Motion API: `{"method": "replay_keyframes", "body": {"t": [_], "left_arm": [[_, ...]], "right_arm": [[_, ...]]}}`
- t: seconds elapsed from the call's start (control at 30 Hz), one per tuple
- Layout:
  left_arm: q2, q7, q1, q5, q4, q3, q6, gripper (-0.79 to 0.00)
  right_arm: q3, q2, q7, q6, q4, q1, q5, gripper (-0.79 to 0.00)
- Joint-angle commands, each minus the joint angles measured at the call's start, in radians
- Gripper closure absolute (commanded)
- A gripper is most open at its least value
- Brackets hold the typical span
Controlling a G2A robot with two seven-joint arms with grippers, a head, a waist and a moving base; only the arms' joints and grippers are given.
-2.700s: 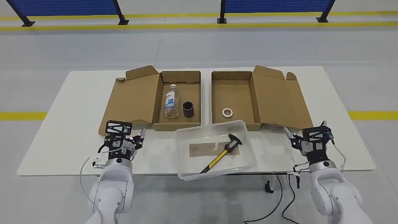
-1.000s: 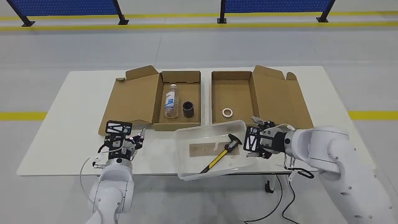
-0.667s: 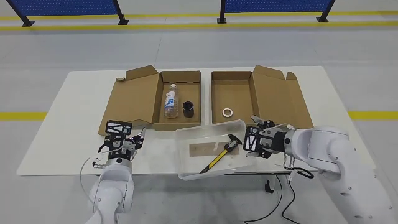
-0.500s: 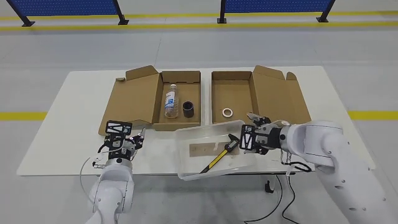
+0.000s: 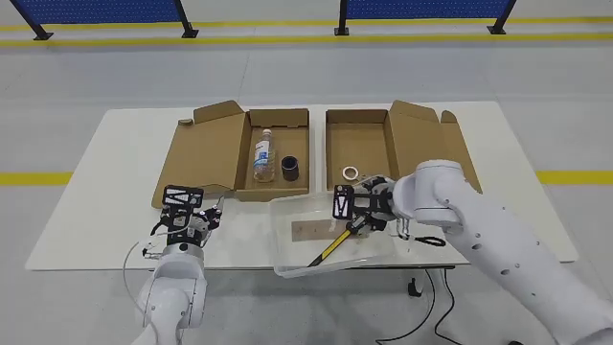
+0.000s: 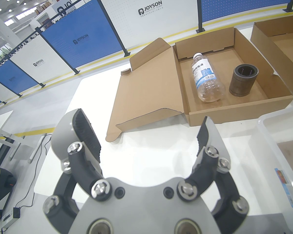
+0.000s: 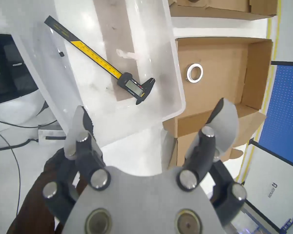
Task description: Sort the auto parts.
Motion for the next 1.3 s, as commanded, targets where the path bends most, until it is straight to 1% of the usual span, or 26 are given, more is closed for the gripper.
{"method": "replay_keyframes", "body": {"t": [0.0,0.07,0.53,0.6,0.77,0.97,1.0,1.03,1.07,1.1,1.13,1.23,1.27], "left_arm": [[0.000,0.000,0.000,0.000,0.000,0.000,0.000,-0.785],[0.000,0.000,0.000,0.000,0.000,0.000,0.000,-0.785],[0.000,0.000,0.000,0.000,0.000,0.000,0.000,-0.785],[0.000,0.000,0.000,0.000,0.000,0.000,0.000,-0.785],[0.000,0.000,0.000,0.000,0.000,0.000,0.000,-0.785],[0.000,0.000,0.000,0.000,0.000,0.000,0.000,-0.785],[0.000,0.000,0.000,0.000,0.000,0.000,0.000,-0.785],[0.000,0.000,0.000,0.000,0.000,0.000,0.000,-0.785],[0.000,0.000,0.000,0.000,0.000,0.000,0.000,-0.785],[0.000,0.000,0.000,0.000,0.000,0.000,0.000,-0.785],[0.000,0.000,0.000,0.000,0.000,0.000,0.000,-0.785],[0.000,0.000,0.000,0.000,0.000,0.000,0.000,-0.785],[0.000,0.000,0.000,0.000,0.000,0.000,0.000,-0.785]], "right_arm": [[-0.064,0.005,-0.008,-0.008,0.026,0.050,0.027,-0.785],[-0.113,0.011,-0.019,-0.019,0.053,0.092,0.034,-0.785],[-0.113,0.011,-0.024,-0.017,0.052,0.090,0.031,-0.785],[-0.120,0.011,-0.035,-0.034,0.054,0.082,-0.009,-0.785],[-0.155,-0.005,-0.051,-0.051,0.092,0.093,-0.043,-0.785],[-0.233,-0.037,-0.064,-0.064,0.153,0.150,-0.060,-0.785],[-0.252,-0.044,-0.069,-0.069,0.164,0.159,-0.059,-0.773],[-0.271,-0.051,-0.074,-0.073,0.175,0.169,-0.058,-0.690],[-0.290,-0.058,-0.078,-0.078,0.187,0.178,-0.056,-0.665],[-0.310,-0.065,-0.084,-0.084,0.198,0.189,-0.055,-0.622],[-0.330,-0.073,-0.088,-0.087,0.209,0.200,-0.057,-0.600],[-0.381,-0.095,-0.096,-0.096,0.238,0.230,-0.045,-0.594],[-0.396,-0.103,-0.096,-0.096,0.248,0.238,-0.042,-0.573]]}}
